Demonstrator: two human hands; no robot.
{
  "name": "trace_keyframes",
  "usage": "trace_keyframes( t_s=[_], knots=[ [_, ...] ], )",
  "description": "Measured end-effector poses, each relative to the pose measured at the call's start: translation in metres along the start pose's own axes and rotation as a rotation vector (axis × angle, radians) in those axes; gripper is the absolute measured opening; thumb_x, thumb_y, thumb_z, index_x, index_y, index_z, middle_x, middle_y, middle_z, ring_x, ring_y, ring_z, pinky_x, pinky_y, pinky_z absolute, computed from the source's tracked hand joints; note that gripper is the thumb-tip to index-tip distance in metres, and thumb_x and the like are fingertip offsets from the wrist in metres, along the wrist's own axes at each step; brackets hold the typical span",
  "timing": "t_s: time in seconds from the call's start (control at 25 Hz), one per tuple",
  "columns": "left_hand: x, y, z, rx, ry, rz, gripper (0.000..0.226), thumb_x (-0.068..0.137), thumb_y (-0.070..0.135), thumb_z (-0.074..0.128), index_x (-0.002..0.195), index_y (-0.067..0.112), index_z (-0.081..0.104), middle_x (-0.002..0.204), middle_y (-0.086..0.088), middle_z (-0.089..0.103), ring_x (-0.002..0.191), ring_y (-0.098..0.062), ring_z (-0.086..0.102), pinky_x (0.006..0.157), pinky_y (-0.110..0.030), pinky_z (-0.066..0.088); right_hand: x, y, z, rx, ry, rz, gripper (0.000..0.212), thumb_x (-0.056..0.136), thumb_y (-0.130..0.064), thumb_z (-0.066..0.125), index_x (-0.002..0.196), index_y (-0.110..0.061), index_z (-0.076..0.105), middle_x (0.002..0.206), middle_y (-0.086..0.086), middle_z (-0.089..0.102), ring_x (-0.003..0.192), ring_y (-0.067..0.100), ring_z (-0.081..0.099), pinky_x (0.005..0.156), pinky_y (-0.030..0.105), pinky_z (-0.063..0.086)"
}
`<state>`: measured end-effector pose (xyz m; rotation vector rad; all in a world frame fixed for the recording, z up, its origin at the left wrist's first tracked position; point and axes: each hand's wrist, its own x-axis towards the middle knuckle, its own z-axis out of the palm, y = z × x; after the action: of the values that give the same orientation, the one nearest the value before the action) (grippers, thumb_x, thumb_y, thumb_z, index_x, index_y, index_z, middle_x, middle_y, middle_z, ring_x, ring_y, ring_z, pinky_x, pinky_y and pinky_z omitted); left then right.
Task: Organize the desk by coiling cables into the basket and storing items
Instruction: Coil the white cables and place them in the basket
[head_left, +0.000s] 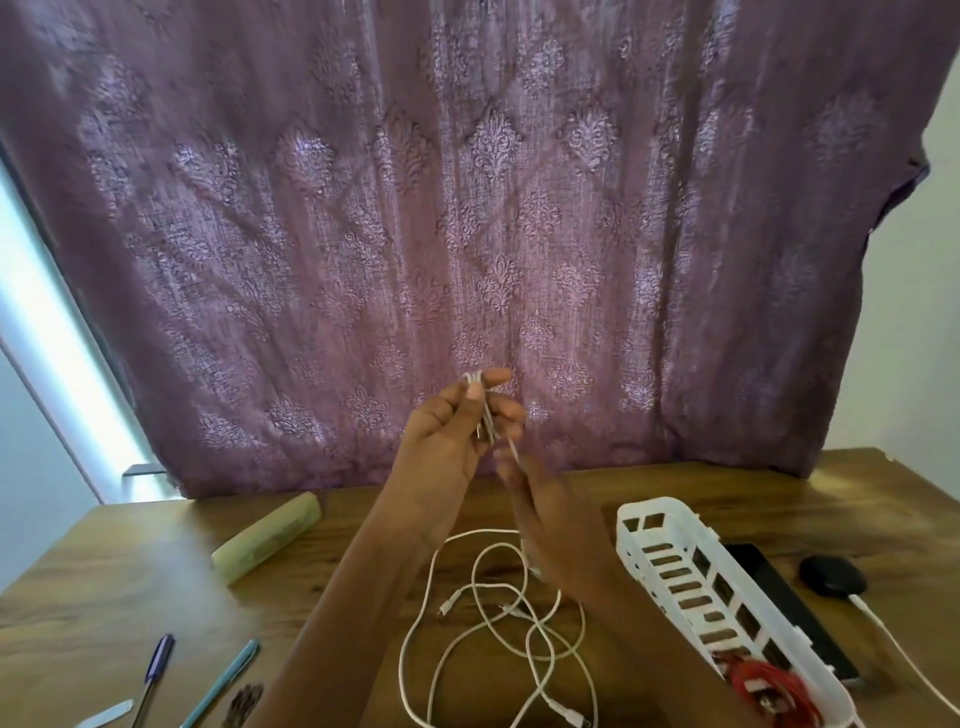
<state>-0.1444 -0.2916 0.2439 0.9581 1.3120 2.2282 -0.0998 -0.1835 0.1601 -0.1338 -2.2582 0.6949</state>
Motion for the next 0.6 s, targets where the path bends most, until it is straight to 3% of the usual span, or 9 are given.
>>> trace_keyframes(
  t_s=[0.2,0.36,0.44,0.52,0.6],
  knots=[
    [0.006,-0.011,-0.010,0.068,0.050,0.033,0.027,0.098,0.008,0.033,0.115,0.005,0.053,0.097,0.001,0.072,0.092,-0.011,0.069,0.082,-0.019,0.053,-0.024,-0.011,0.005,-0.281,0.015,-0.125,0.035,0.092,-0.037,0.035,0.115,-0.020,0.055,0.062,-0.008,0.063,0.047,0.008,0.057,0.041,0.021,0.041],
    [0.000,-0.023,-0.021,0.347,0.028,0.052,0.028,0.098,0.009,0.033,0.123,0.012,0.047,0.119,0.003,0.062,0.108,-0.002,0.061,0.091,-0.012,0.045,-0.027,-0.008,-0.010,-0.424,0.048,-0.310,0.023,0.077,-0.019,0.067,0.100,-0.018,0.068,0.075,-0.005,0.065,0.051,0.009,0.056,0.039,0.019,0.042],
    [-0.004,-0.027,-0.023,0.431,-0.017,0.037,0.025,0.098,0.008,0.035,0.114,0.019,0.050,0.120,0.002,0.060,0.110,0.002,0.058,0.090,-0.009,0.043,-0.021,-0.009,-0.025,-0.464,0.084,-0.362,0.024,0.069,-0.009,0.072,0.091,-0.019,0.071,0.070,-0.004,0.060,0.050,0.010,0.053,0.040,0.018,0.039],
    [-0.008,-0.033,-0.022,0.500,-0.077,0.007,0.023,0.097,0.007,0.037,0.112,0.012,0.054,0.114,0.002,0.062,0.106,0.002,0.059,0.090,-0.013,0.044,-0.009,-0.013,-0.041,-0.459,0.134,-0.423,0.013,0.079,-0.016,0.060,0.083,-0.020,0.072,0.065,-0.004,0.056,0.051,0.010,0.051,0.040,0.020,0.038],
    [-0.011,-0.036,-0.019,0.527,-0.118,-0.028,0.019,0.097,0.006,0.036,0.103,0.001,0.054,0.094,-0.002,0.060,0.088,-0.003,0.058,0.082,-0.015,0.045,0.004,-0.015,-0.054,-0.349,0.144,-0.447,0.019,0.084,-0.026,0.055,0.080,-0.021,0.073,0.065,-0.005,0.057,0.055,0.009,0.053,0.043,0.020,0.042]
  ],
)
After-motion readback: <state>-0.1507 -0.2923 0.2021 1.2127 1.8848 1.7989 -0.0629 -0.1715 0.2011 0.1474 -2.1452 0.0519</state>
